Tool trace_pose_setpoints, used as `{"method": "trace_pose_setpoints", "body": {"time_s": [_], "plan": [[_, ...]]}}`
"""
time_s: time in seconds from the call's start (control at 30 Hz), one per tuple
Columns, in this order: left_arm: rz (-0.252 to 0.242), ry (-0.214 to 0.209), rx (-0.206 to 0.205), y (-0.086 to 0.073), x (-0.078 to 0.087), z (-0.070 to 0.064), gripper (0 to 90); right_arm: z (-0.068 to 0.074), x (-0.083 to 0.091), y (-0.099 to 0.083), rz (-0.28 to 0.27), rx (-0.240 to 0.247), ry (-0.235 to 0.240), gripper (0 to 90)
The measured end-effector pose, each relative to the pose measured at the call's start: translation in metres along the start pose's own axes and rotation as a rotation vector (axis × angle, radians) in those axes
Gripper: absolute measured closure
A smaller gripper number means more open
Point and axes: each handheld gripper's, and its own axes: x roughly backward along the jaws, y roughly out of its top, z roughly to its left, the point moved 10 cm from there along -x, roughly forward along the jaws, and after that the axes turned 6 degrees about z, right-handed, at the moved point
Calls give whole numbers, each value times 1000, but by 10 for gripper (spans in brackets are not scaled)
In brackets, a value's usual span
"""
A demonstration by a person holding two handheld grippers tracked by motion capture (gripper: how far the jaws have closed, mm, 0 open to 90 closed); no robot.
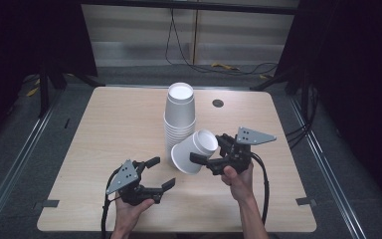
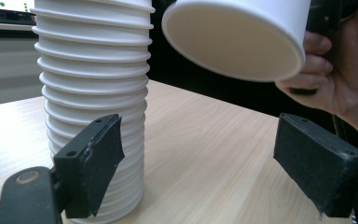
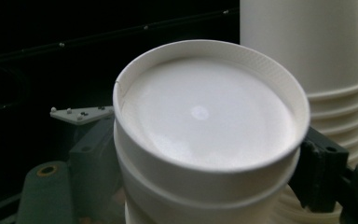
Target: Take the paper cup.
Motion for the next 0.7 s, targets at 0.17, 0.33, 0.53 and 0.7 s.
{"method": "trace_pose_setpoints", "body": {"time_s": [0.17, 0.33, 0.53, 0.7], "plan": [[14, -19, -24, 1, 0, -3, 155, -2, -7, -14, 11, -5, 27, 221], [24, -49, -45, 2, -3, -8, 154, -4, -9, -25, 17, -22, 39, 222], [15, -45, -29, 5, -4, -7, 153, -3, -10, -33, 29, -25, 65, 222], [20, -57, -30, 5, -6, -8, 151, -4, -14, -42, 61, -30, 72, 223]]}}
